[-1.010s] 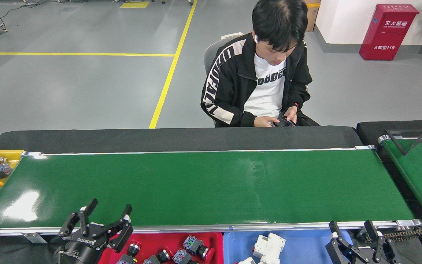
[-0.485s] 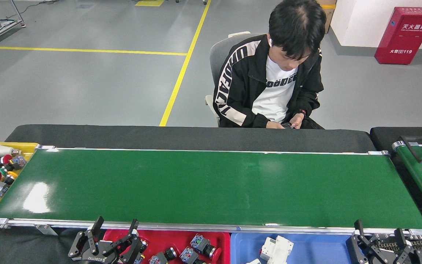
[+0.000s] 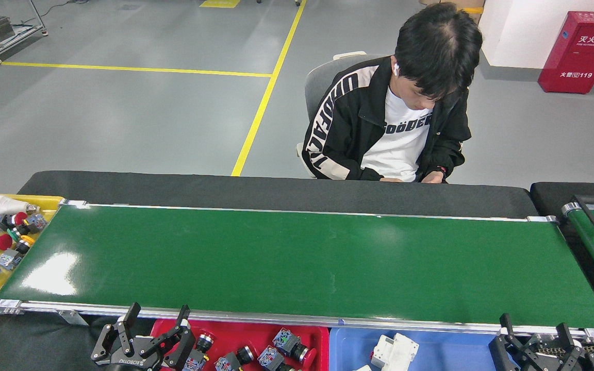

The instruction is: Pick switch part from conveyor to tray

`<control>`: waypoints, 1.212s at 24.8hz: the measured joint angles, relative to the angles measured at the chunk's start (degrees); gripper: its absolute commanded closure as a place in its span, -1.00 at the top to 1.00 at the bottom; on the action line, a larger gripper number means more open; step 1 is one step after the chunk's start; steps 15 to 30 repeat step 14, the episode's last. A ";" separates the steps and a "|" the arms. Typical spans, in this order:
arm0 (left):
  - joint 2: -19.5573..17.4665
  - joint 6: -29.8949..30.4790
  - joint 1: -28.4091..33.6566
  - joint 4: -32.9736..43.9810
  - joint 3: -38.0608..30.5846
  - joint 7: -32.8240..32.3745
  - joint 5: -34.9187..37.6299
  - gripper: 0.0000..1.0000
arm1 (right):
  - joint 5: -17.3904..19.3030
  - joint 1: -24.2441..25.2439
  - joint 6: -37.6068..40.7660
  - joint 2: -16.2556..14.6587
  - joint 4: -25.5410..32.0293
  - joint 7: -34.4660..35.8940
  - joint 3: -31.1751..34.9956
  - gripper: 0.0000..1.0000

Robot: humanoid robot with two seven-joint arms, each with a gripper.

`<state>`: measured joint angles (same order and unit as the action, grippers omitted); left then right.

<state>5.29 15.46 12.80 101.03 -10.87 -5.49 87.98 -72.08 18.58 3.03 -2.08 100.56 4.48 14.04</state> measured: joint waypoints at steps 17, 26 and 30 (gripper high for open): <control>0.08 -6.04 0.60 0.01 5.05 0.29 0.40 1.00 | 0.00 -0.08 1.12 -0.15 0.00 -0.25 0.00 0.99; 0.08 -6.04 0.60 0.01 5.05 0.29 0.40 1.00 | 0.00 -0.08 1.12 -0.15 0.00 -0.25 0.00 0.99; 0.08 -6.04 0.60 0.01 5.05 0.29 0.40 1.00 | 0.00 -0.08 1.12 -0.15 0.00 -0.25 0.00 0.99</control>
